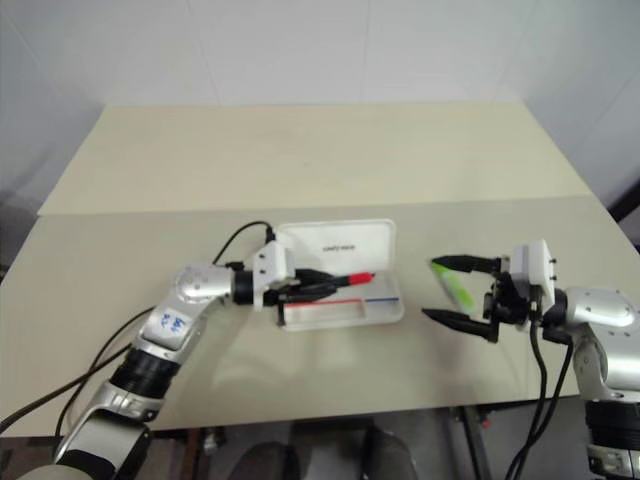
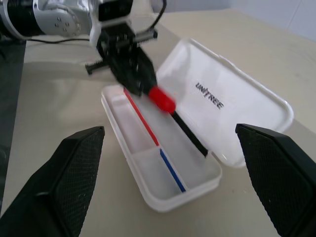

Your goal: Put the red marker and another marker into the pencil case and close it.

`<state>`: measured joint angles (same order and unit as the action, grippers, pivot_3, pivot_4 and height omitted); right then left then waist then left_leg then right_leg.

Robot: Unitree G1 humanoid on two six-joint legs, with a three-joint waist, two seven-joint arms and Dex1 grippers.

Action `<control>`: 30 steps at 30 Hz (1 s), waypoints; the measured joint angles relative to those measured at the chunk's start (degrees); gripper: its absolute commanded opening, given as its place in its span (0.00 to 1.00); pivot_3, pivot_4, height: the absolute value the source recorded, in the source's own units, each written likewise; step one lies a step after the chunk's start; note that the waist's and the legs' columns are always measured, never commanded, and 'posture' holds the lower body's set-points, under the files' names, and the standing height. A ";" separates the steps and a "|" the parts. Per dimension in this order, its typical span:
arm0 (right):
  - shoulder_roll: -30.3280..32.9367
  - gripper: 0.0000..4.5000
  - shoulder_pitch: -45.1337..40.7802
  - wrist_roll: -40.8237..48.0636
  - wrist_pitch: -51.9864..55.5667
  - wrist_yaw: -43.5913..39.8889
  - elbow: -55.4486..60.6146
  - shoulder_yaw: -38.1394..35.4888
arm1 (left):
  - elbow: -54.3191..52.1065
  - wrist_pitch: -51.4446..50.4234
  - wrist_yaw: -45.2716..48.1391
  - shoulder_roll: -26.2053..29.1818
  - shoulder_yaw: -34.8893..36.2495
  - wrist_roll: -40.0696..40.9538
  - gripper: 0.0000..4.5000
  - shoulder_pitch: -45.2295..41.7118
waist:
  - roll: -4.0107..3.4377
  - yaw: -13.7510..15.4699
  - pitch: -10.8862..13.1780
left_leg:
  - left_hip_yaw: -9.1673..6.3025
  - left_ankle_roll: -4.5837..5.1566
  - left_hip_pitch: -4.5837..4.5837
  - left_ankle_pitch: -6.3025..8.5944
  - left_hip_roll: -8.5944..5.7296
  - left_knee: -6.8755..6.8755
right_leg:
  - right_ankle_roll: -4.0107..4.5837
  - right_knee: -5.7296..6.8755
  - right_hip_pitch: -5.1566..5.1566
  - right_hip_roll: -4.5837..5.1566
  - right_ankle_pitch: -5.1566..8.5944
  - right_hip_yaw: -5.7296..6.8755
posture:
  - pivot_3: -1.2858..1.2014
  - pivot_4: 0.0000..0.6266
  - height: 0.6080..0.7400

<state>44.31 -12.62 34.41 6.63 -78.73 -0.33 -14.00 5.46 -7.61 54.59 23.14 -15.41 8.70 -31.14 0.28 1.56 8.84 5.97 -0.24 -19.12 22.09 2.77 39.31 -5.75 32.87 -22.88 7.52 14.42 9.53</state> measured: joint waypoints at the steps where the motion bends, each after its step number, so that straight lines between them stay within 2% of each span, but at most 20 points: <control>1: 0.00 1.00 0.16 0.07 0.11 0.31 0.43 -0.01 | 0.53 0.13 0.01 -0.02 -0.18 -0.31 0.22 0.01 | 0.01 0.00 0.00 | -0.02 0.00 0.00 0.00 0.00 0.00 | 0.00 0.00 0.00 0.00 0.00 0.00 | 0.52 0.24 1.00; 9: -0.22 1.00 2.41 1.38 2.24 3.11 4.65 -0.11 | 8.72 4.43 -1.52 -3.15 -0.94 -3.63 0.22 -1.97 | 0.01 -0.01 0.00 | -0.02 0.01 0.00 0.00 -0.01 0.02 | -0.01 -0.01 0.01 0.01 -0.01 0.00 | 0.52 0.24 1.00; 10: -0.22 1.00 2.50 1.54 2.31 3.29 4.90 -0.16 | 9.05 4.72 -1.70 -3.36 -0.91 -3.74 0.33 -2.20 | 0.01 -0.01 0.00 | -0.03 0.01 0.00 0.00 -0.01 0.02 | -0.01 -0.01 0.01 0.01 -0.01 0.01 | 0.52 0.24 1.00; 12: -0.22 1.00 2.95 1.71 2.51 3.62 5.34 -0.24 | 9.49 4.78 -1.98 -4.32 -0.68 -3.74 0.44 -2.37 | 0.01 0.07 0.00 | -0.04 0.01 -0.01 -0.01 -0.01 0.02 | -0.01 0.00 0.02 0.02 -0.01 0.01 | 0.52 0.24 1.00; 17: -0.22 1.00 3.67 2.58 3.48 4.60 6.87 -0.26 | 9.80 4.35 -1.64 -6.21 -0.62 -3.29 0.81 -2.37 | 0.01 -0.01 0.00 | -0.04 0.02 -0.01 -0.01 -0.01 0.02 | -0.01 0.00 0.02 0.01 -0.01 0.01 | 0.52 0.24 1.00; 26: -0.87 1.00 3.91 3.48 4.98 7.23 6.91 -0.29 | 1.37 0.12 2.08 -5.74 0.75 1.24 0.81 -0.78 | 0.01 -0.03 0.00 | -0.06 0.02 -0.01 -0.01 -0.01 0.02 | -0.01 0.00 0.02 0.02 -0.01 0.00 | 0.52 0.24 1.00; 30: -2.72 1.00 5.34 2.90 7.73 15.24 7.97 -1.13 | -2.92 -1.13 2.56 -4.76 1.74 3.23 0.81 1.85 | 0.01 0.04 0.00 | -0.12 0.02 -0.03 -0.01 0.00 0.04 | -0.01 0.02 0.02 0.03 -0.01 0.01 | 0.52 0.24 1.00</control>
<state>41.58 -7.28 37.31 14.36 -63.50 7.64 -15.14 2.55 -8.74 57.15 18.38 -13.67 11.93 -29.29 0.29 1.60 8.84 5.86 -0.22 -19.15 22.09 2.77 39.35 -5.76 32.90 -22.86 7.55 14.42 9.54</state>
